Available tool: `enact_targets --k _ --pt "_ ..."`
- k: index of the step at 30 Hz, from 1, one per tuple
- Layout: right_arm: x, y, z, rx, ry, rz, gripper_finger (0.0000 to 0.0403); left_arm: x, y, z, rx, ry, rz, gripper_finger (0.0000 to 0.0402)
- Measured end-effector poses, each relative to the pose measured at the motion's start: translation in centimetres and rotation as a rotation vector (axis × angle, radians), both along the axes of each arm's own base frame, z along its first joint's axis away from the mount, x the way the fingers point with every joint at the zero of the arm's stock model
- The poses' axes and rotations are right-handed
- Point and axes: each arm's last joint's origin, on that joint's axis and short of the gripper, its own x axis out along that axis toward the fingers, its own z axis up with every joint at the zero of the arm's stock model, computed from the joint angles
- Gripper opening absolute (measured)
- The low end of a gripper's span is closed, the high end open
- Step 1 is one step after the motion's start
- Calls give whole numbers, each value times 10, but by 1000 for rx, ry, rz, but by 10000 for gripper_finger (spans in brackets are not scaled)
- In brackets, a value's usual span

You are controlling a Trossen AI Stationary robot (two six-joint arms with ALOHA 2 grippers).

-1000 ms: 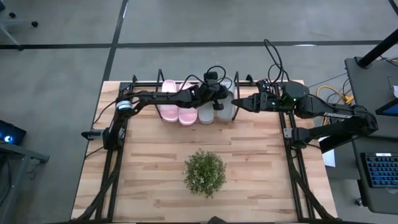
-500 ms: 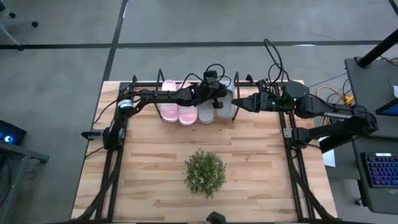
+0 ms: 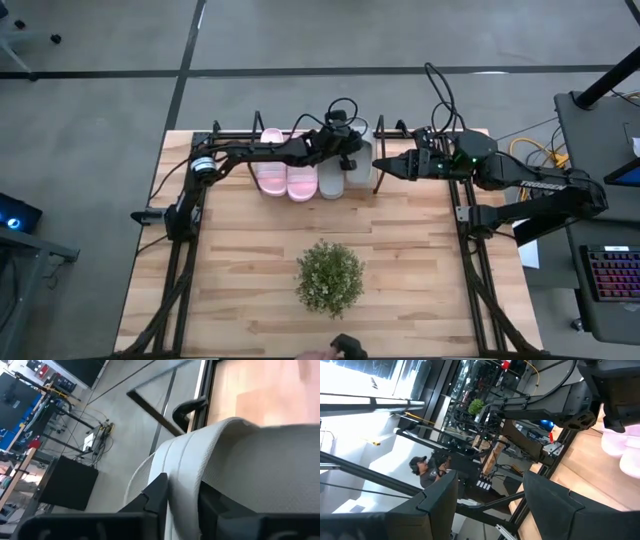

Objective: Pick and place slides into the shelf
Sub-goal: Put the gray slide on the shelf, then return to Home Position

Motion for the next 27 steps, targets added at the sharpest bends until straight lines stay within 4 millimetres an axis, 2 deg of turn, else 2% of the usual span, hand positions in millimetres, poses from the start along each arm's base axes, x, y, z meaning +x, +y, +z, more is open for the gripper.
enact_targets --k 8,16,22,27 --pt "0 0 1 -3 -8 0 215 2 -1 -3 -11 -5 -19 97" --pt "0 0 1 -7 -8 0 215 1 -2 -4 -25 11 -28 175" --pt "0 0 1 -10 -7 0 215 -1 -5 -10 -148 24 -49 225" --pt "0 0 1 -11 -7 0 215 -3 -8 -14 -218 43 -58 245"
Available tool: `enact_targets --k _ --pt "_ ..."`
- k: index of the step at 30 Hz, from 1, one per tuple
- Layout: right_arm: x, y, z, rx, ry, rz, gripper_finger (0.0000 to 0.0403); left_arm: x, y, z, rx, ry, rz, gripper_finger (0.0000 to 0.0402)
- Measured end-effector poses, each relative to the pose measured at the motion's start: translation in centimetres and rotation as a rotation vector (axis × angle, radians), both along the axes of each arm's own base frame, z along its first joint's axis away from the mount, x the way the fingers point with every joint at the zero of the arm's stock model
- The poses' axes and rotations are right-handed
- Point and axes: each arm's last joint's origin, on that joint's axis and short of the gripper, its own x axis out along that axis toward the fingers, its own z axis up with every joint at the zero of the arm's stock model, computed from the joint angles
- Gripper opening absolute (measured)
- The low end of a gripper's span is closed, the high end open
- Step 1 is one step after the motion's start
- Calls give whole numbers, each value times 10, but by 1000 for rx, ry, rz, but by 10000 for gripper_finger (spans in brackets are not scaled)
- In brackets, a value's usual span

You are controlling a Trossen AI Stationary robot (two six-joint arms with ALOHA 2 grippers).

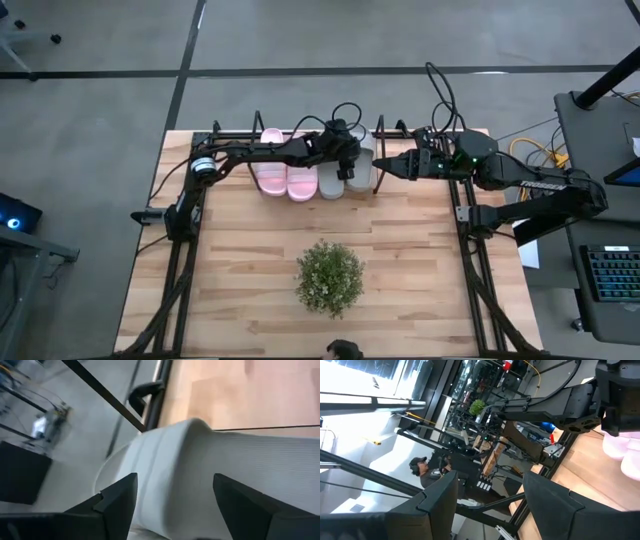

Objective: Pick and place slides into the shelf
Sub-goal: Return to Home Position

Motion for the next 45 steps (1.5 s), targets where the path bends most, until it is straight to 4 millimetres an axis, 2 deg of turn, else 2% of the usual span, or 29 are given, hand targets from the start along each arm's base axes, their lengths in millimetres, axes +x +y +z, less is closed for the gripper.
enact_targets --k 7,15,20,28,34,38,45 --pt "0 0 0 -18 2 -1 215 -2 -12 18 -81 -51 -49 248" --pt "-1 1 1 -42 -9 19 215 -15 -38 66 -63 -123 -105 248" --pt "-6 4 7 -112 -46 32 215 -37 -50 102 -99 -163 -92 248" --pt "-28 9 21 -206 -137 19 214 -77 -64 153 -142 -274 -65 246" --pt "-41 11 28 -283 -182 14 202 -109 -78 187 -272 -393 -40 240" --pt "-50 14 32 -343 -208 13 166 -126 -93 207 -319 -459 -112 198" --pt "-67 19 37 -458 -245 15 76 -148 -111 224 -397 -501 -164 65"
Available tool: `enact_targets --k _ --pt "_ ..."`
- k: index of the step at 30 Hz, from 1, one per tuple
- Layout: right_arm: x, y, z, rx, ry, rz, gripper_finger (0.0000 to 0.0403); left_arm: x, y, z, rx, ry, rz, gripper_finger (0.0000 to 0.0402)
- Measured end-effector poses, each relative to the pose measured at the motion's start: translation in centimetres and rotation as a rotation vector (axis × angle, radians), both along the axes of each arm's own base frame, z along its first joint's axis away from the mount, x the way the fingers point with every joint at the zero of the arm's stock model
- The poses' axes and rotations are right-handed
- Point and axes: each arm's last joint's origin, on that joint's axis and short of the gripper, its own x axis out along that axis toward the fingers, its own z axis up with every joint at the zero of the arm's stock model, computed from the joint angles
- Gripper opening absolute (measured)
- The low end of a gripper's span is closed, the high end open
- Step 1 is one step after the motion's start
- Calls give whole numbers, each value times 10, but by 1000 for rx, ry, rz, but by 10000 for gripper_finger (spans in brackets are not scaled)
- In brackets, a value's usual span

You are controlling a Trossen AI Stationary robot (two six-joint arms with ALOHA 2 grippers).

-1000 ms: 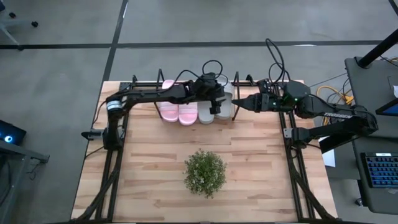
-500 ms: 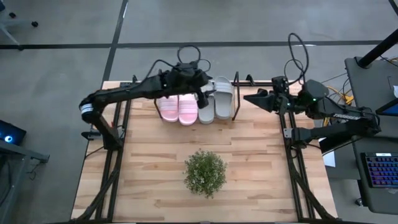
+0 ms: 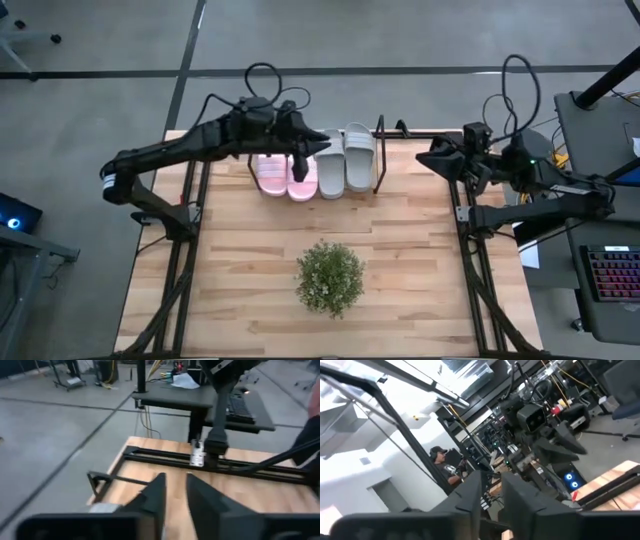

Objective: Pick and place slides into the shelf
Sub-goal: Return to Home Position

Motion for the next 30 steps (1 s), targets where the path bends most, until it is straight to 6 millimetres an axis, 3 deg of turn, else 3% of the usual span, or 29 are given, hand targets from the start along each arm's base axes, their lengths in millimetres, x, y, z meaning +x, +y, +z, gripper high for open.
enact_targets --k 4,13,21,30 --pt "-7 2 -1 -21 15 8 35 -12 -10 8 -47 -45 -57 7" --pt "-22 5 1 -99 -19 -42 9 -43 -26 13 -117 -210 -89 1" --pt "-43 5 -6 -148 -52 -90 8 -74 -32 -7 -197 -435 -121 0" --pt "-51 4 -29 -153 -138 -144 8 -97 -36 -42 -265 -602 -152 0"
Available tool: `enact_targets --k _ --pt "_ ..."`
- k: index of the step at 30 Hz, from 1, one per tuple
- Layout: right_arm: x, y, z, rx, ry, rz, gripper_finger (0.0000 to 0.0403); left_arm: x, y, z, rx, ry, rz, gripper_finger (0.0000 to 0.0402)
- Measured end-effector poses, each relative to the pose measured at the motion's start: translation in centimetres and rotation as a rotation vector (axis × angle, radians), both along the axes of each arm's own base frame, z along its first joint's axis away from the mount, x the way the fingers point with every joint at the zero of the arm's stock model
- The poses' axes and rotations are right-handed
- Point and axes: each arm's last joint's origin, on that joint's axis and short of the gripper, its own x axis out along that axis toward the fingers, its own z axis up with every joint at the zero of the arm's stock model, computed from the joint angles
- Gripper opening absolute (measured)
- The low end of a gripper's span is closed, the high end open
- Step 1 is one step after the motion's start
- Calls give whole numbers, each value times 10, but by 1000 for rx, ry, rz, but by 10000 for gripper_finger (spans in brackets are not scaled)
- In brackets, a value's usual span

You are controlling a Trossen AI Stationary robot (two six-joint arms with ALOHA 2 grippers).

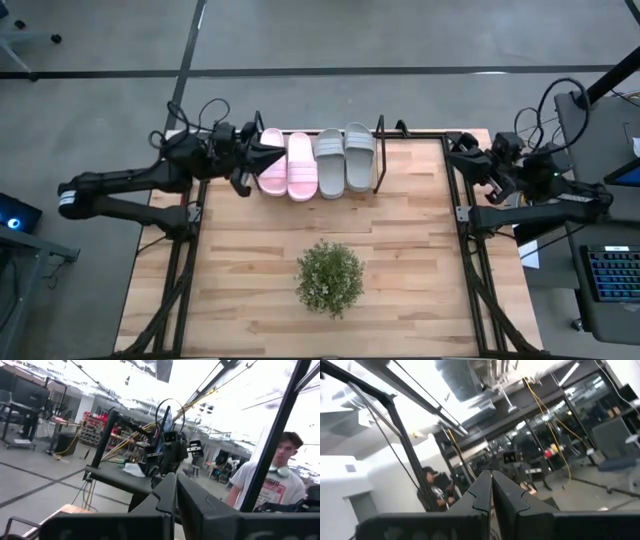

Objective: Pick and place slides into the shelf
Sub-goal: Return to Home Position

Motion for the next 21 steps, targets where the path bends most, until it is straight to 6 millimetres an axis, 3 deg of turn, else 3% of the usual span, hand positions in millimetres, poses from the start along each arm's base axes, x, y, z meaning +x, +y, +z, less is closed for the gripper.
enact_targets --k 11,21 --pt "-3 -1 -48 36 -119 -13 8 -18 -4 -21 -16 -87 -37 0" --pt "-25 -2 -76 61 -177 -57 8 -40 -7 -45 -40 -184 -36 0"
